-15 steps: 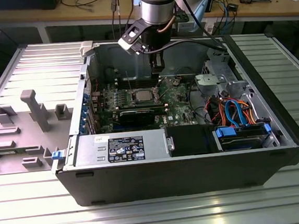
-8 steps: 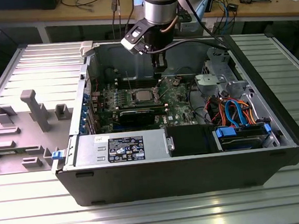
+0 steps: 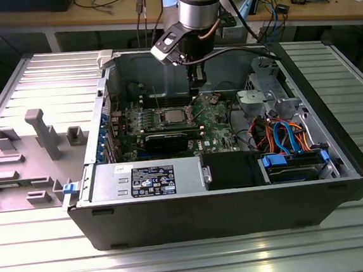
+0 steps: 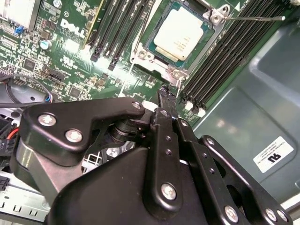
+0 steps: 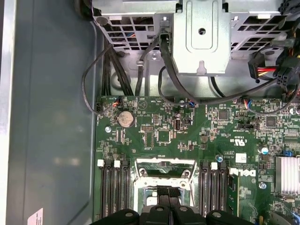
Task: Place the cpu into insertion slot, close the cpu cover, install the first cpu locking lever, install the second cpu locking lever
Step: 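Close the cpu cover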
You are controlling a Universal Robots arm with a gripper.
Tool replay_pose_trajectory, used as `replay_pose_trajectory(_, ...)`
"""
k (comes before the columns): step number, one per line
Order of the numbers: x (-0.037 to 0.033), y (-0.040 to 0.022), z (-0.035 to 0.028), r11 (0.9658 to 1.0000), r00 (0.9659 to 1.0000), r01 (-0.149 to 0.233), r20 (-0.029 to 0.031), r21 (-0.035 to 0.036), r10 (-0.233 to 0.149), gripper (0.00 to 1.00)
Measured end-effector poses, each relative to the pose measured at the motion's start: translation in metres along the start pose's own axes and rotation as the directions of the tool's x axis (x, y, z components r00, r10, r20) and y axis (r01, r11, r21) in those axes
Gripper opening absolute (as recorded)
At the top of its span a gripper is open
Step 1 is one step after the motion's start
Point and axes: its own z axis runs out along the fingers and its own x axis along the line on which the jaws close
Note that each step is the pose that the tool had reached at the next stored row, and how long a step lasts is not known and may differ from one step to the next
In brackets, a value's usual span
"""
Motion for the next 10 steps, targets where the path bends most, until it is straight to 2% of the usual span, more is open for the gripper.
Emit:
replay_pose_trajectory(7,-0.0002,0.0078,0.0001,1.0000,1.0000,0.000,0.0001,0.0001,0.000,0.11)
replay_pose_trajectory(10,-0.0002,0.0091,0.0001,1.0000,1.0000,0.000,0.0001,0.0000,0.000,0.11)
